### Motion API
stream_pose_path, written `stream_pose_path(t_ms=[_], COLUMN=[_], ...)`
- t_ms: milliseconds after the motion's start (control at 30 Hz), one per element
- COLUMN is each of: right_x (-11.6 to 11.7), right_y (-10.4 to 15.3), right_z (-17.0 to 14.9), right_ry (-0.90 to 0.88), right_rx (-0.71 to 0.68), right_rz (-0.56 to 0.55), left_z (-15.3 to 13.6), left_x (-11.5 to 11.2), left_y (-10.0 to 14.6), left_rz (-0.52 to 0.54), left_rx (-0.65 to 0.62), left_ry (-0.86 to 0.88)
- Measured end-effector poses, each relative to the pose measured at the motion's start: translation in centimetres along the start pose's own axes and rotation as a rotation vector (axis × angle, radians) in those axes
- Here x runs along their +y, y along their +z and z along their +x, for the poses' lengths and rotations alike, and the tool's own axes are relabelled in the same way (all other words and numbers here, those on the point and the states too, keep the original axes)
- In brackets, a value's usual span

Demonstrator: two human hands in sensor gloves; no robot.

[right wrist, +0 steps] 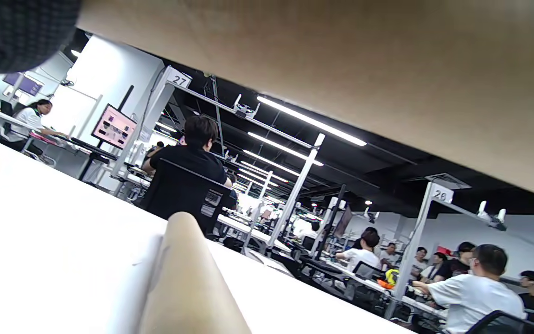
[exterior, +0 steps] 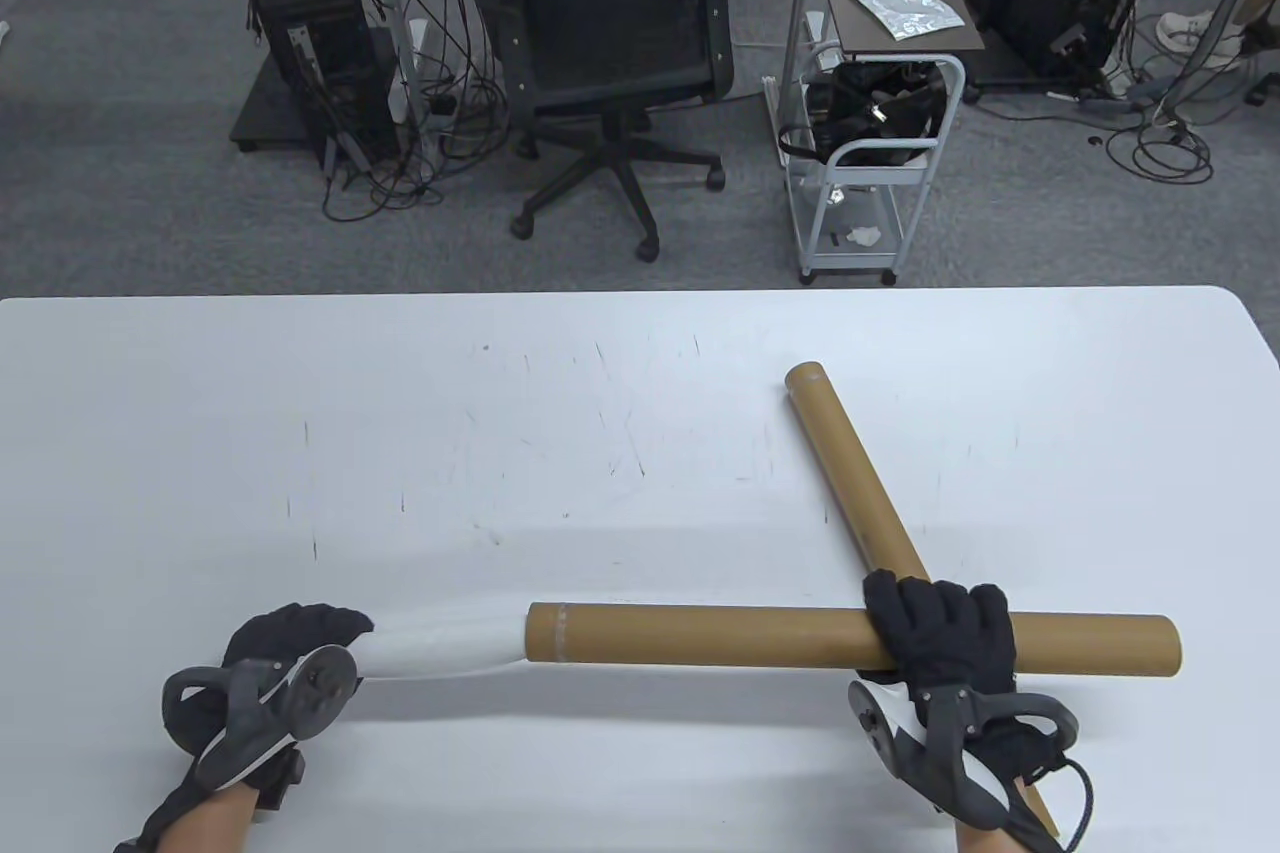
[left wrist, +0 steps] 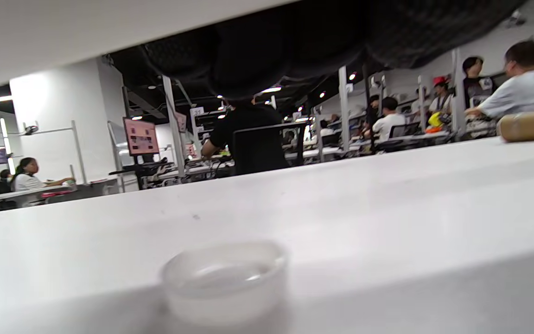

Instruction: Roll up mouse pads and store in mailing tubes

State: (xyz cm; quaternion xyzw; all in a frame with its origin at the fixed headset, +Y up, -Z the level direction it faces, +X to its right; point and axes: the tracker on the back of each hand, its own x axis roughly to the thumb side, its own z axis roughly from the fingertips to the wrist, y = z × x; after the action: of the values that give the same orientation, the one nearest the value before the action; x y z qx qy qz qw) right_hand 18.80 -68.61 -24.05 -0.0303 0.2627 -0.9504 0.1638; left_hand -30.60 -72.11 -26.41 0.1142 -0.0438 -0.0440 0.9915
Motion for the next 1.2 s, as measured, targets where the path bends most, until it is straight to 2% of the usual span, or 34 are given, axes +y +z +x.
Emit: stream_pose_path(t_ms=[67, 167, 233, 300, 367, 467, 567, 667, 767, 900, 967, 1033, 1100, 1200], right_x=[-1.4, -3.8, -4.4, -4.1, -3.6, -3.2, -2.4, -2.1, -2.5, -2.5, -2.7, -3.1, -3.3, -3.6], right_y=[0.3, 0.5, 0.5, 0.4, 0.6, 0.3, 0.1, 0.1, 0.2, 0.6, 0.7, 0.8, 0.9, 0.9], right_z=[1.1, 4.3, 5.9, 5.6, 5.6, 4.9, 4.1, 3.7, 4.0, 4.6, 4.7, 4.6, 4.8, 5.4], right_ry=[-0.003, 0.056, 0.060, 0.075, 0.052, 0.100, 0.088, 0.053, 0.034, -0.020, -0.027, -0.021, -0.043, -0.031], right_rx=[-0.071, -0.173, -0.190, -0.176, -0.172, -0.158, -0.133, -0.124, -0.143, -0.184, -0.196, -0.189, -0.190, -0.201], right_rz=[-0.037, -0.173, -0.198, -0.194, -0.158, -0.145, -0.098, -0.069, -0.090, -0.094, -0.112, -0.151, -0.159, -0.171], left_z=[1.1, 4.1, 6.1, 6.0, 6.2, 6.4, 6.3, 5.8, 5.5, 4.4, 3.8, 2.4, 0.9, -0.2], left_x=[0.6, 1.9, 2.6, 2.5, 2.1, 1.7, 1.7, 2.6, 2.8, 2.4, 2.3, 2.2, 1.8, 1.4], left_y=[0.2, 1.2, 1.5, 1.5, 1.5, 1.2, 1.2, 1.3, 1.8, 1.6, 1.4, 0.9, 0.5, 0.3], left_rz=[0.033, 0.128, 0.185, 0.191, 0.128, -0.023, -0.089, -0.020, 0.087, 0.102, 0.116, 0.139, 0.093, 0.017], left_rx=[-0.032, -0.158, -0.181, -0.160, -0.173, -0.289, -0.342, -0.308, -0.287, -0.235, -0.188, -0.057, 0.032, 0.118], left_ry=[-0.020, -0.062, -0.077, -0.093, -0.028, -0.047, 0.088, 0.195, 0.129, 0.186, 0.197, 0.159, 0.188, 0.344])
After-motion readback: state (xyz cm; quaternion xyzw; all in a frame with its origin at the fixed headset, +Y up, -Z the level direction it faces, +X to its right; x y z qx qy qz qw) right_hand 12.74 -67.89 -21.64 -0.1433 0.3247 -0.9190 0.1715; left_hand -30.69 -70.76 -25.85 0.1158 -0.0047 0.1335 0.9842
